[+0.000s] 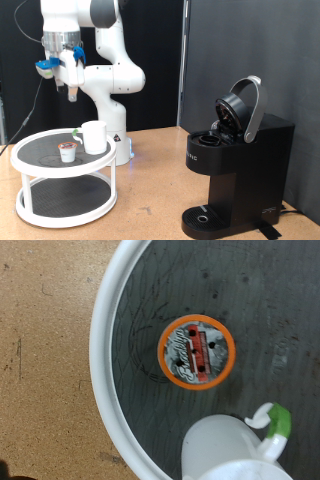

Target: Make a cup of coffee with the keurig machine

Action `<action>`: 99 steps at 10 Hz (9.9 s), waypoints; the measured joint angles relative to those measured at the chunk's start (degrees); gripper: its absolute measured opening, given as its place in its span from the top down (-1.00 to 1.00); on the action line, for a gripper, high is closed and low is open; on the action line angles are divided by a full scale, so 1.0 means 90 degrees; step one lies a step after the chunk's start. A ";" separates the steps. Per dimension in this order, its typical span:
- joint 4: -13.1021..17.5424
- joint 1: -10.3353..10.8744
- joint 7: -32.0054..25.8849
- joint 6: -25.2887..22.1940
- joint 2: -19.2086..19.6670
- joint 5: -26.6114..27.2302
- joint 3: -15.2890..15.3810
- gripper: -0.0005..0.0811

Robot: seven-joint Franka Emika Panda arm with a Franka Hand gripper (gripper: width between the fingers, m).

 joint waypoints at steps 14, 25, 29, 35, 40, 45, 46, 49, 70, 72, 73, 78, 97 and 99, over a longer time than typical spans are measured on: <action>-0.1458 -0.0253 -0.0099 0.2301 0.0379 -0.0600 -0.0011 -0.81; -0.1990 -0.0451 -0.0076 0.3201 0.0805 -0.0961 -0.0010 -0.81; -0.2002 -0.0476 -0.0004 0.3337 0.0959 -0.0982 -0.0007 -0.71; -0.1985 -0.0476 0.0110 0.3327 0.0961 -0.0964 -0.0003 0.06; -0.1490 -0.0467 -0.0524 0.2526 0.0744 -0.0285 -0.0070 0.06; -0.1158 -0.0285 -0.0942 0.1996 0.0541 0.0791 -0.0196 0.06; -0.1009 -0.0016 -0.1340 0.1822 0.0499 0.1638 -0.0366 0.06; -0.0505 0.0660 -0.1728 0.1017 0.0460 0.3371 -0.0568 0.06; 0.1890 0.1777 0.0348 -0.1313 0.2081 0.6317 0.0040 0.06; 0.2041 0.1817 0.0350 -0.1412 0.2196 0.6316 0.0178 0.06; 0.2044 0.1818 0.0282 -0.1330 0.2182 0.6309 0.0236 0.06; 0.2126 0.1842 0.0915 -0.1227 0.2323 0.5684 0.0522 0.06; 0.2019 0.2006 0.1545 0.0151 0.3446 0.4921 0.1428 -0.21; 0.1984 0.2005 0.1517 0.0164 0.3466 0.4921 0.1428 -0.62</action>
